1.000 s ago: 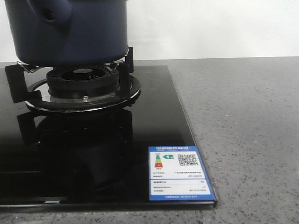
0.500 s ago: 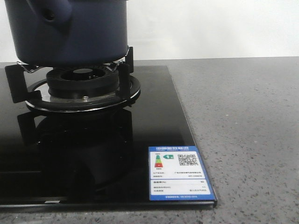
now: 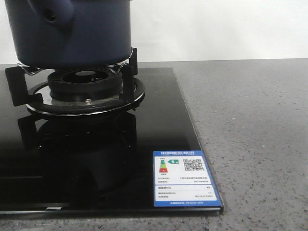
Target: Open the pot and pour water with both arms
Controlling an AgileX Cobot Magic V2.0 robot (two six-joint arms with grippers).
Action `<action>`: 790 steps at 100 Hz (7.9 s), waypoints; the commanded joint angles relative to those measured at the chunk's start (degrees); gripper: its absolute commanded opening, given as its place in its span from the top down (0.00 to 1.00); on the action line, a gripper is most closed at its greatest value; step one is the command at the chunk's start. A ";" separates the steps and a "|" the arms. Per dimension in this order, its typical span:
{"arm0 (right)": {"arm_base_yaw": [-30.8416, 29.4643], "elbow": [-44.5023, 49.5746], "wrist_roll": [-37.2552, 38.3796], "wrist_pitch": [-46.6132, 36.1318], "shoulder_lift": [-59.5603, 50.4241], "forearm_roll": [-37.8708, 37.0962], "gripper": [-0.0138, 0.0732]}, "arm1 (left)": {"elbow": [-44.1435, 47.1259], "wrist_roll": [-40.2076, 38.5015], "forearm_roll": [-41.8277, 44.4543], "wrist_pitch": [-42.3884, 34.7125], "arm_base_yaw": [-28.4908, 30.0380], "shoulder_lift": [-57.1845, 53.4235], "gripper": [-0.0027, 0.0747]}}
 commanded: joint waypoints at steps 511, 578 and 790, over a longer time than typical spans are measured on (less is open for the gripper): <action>-56.24 54.79 43.85 -66.51 -12.85 34.79 0.24 | -2.29 0.14 0.73 -4.45 0.02 -1.31 0.49; -56.24 57.90 54.98 -61.07 -19.84 24.35 0.18 | -2.29 0.14 0.73 -4.56 0.02 -1.31 0.49; -56.13 59.97 106.56 -65.22 -55.86 -15.05 0.18 | -2.29 0.14 0.21 -4.86 -13.30 16.04 0.49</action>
